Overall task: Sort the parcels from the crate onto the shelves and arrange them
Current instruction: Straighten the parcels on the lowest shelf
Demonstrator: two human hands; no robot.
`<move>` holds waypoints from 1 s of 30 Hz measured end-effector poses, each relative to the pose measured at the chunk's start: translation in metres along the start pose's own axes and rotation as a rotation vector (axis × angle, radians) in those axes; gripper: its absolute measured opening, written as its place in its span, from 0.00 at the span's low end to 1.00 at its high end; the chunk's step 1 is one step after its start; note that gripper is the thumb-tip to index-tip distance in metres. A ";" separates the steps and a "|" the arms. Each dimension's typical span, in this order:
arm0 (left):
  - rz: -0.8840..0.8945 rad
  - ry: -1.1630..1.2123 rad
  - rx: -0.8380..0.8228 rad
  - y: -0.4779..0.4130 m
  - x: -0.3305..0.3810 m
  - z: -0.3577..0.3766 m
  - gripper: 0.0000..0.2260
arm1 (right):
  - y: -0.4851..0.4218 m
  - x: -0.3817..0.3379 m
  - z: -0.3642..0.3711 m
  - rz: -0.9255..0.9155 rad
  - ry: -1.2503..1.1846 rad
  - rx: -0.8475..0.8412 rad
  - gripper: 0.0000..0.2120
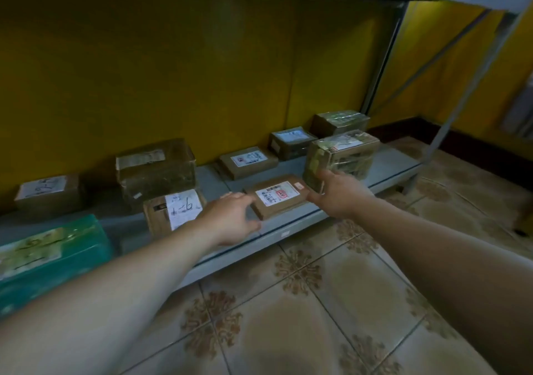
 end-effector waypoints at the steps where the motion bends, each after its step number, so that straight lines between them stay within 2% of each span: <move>1: -0.015 -0.001 0.002 -0.010 0.010 0.005 0.29 | -0.011 0.011 0.001 -0.011 0.001 0.002 0.31; 7: -0.150 -0.027 -0.024 -0.071 0.036 0.031 0.31 | -0.081 0.073 0.010 -0.098 -0.020 -0.032 0.33; 13: -0.227 -0.024 -0.008 -0.114 0.029 0.039 0.29 | -0.134 0.095 0.026 -0.171 -0.015 -0.116 0.35; 20: -0.136 -0.070 -0.055 -0.131 -0.008 0.081 0.28 | -0.161 0.053 0.050 -0.225 0.065 -0.183 0.29; 26: -0.062 -0.013 -0.050 -0.143 -0.019 0.088 0.27 | -0.173 0.012 0.037 -0.257 0.093 -0.206 0.31; 30: -0.053 -0.043 -0.025 -0.166 -0.027 0.104 0.27 | -0.198 0.014 0.069 -0.249 0.091 -0.231 0.29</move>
Point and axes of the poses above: each hand's wrist, its own y-axis away from the middle knuckle, its own z-axis out of the palm, x = y × z, the point moved 3 cm from there along -y, towards the middle knuckle, and after that the axes turned 11 degrees about y, right-handed, at the moved point
